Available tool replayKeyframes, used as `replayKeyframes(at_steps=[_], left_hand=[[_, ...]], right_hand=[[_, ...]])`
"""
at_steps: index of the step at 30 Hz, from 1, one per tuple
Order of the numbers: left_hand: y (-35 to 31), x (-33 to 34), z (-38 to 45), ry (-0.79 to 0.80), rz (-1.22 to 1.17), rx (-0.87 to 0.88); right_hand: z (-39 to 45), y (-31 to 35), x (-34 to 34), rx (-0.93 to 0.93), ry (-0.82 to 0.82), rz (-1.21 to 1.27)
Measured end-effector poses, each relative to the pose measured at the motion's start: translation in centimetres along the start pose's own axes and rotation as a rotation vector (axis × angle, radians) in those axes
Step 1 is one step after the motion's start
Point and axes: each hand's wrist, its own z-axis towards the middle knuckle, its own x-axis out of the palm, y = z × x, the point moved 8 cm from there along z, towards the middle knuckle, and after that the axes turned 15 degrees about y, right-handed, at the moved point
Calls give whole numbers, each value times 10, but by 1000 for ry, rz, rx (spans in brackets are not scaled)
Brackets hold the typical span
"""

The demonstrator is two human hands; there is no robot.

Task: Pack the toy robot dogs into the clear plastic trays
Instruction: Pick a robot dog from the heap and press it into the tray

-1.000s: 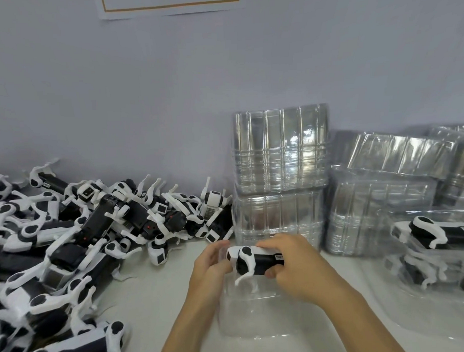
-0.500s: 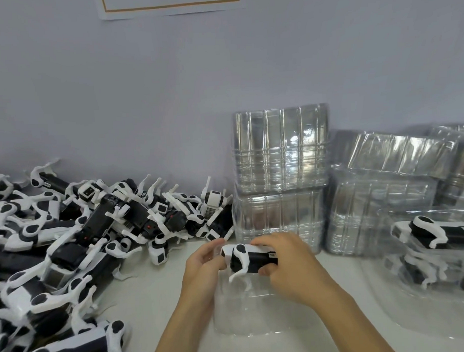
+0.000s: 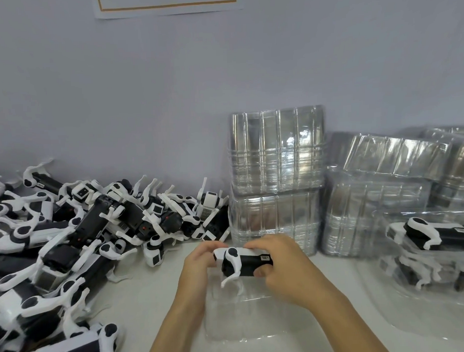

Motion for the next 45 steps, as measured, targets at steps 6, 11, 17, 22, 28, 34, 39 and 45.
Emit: replayKeyframes(at_steps=[6,11,17,22,28,34,39,45], left_hand=[[2,1,4,34,52,42],[1,0,3,37,87,28],[-4,3,1,45,112,32],[-1,4,1,32,47,31],[-2,4,1,36,-5,29],[-3,4,0,8,72,27],[-4,5,1,22,116,48],[-5,2,3,19,119,67]], right_hand=[[1,-2,0,15,-20,17],[0,-2,2,31,-17,-9],[0,-2,3,28,9,-26],[0,-1,2,20,5,-18],[1,-1,2,19,16,-19],[1,-2,3,22,11,-37],[1,-1,3,24,3,-48],[1,-1,3,21,15,-45]])
